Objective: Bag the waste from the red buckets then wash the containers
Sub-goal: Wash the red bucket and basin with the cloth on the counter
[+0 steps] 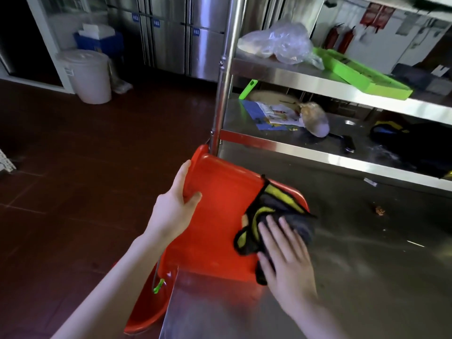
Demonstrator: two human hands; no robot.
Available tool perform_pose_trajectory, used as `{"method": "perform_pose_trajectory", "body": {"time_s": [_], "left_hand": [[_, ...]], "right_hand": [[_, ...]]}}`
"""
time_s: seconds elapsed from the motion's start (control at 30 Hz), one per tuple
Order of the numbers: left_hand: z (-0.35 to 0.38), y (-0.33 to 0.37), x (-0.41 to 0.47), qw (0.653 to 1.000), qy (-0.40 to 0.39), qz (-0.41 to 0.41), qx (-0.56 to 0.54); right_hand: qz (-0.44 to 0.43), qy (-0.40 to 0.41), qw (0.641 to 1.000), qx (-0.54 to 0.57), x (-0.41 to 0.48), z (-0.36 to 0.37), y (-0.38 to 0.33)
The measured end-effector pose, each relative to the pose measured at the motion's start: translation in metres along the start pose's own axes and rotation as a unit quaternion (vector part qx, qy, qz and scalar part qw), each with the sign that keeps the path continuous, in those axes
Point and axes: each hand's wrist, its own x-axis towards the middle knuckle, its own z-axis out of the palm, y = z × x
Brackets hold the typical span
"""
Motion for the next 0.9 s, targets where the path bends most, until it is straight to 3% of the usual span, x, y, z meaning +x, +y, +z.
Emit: {"method": "perform_pose_trajectory", "body": {"time_s": [0.1,0.2,0.27,0.37,0.43,0.57,0.73,0.9], "left_hand": [[0.002,-0.009,-0.011,0.999,0.004,0.03,-0.012],[0.006,-0.017,-0.021,0.998,0.028,0.064,-0.005],[0.007,-0.021,-0.028,0.996,0.042,0.078,-0.007],[0.008,-0.027,-0.038,0.996,0.057,0.069,-0.017],[0.009,-0.027,-0.039,0.996,0.064,0.064,-0.016],[0.003,-0.025,-0.026,0.997,0.052,0.055,-0.008],[-0.001,-0.019,-0.016,0.999,0.011,0.039,-0.023],[-0.003,-0.017,-0.015,0.998,-0.017,0.037,-0.041]], "right_hand": [[-0.044,0.001,0.999,-0.004,0.023,0.008,-0.029],[0.007,0.002,1.0,0.013,0.098,0.004,-0.052],[0.058,-0.053,0.996,0.043,0.156,0.003,-0.057],[0.135,-0.205,0.964,0.099,0.222,0.008,-0.056],[0.146,-0.236,0.956,0.096,0.234,0.01,-0.055],[0.091,-0.14,0.982,0.091,0.184,0.003,-0.04],[0.023,-0.019,0.999,-0.021,0.055,-0.015,-0.021],[0.082,0.007,0.996,-0.03,0.027,-0.024,0.015]]}}
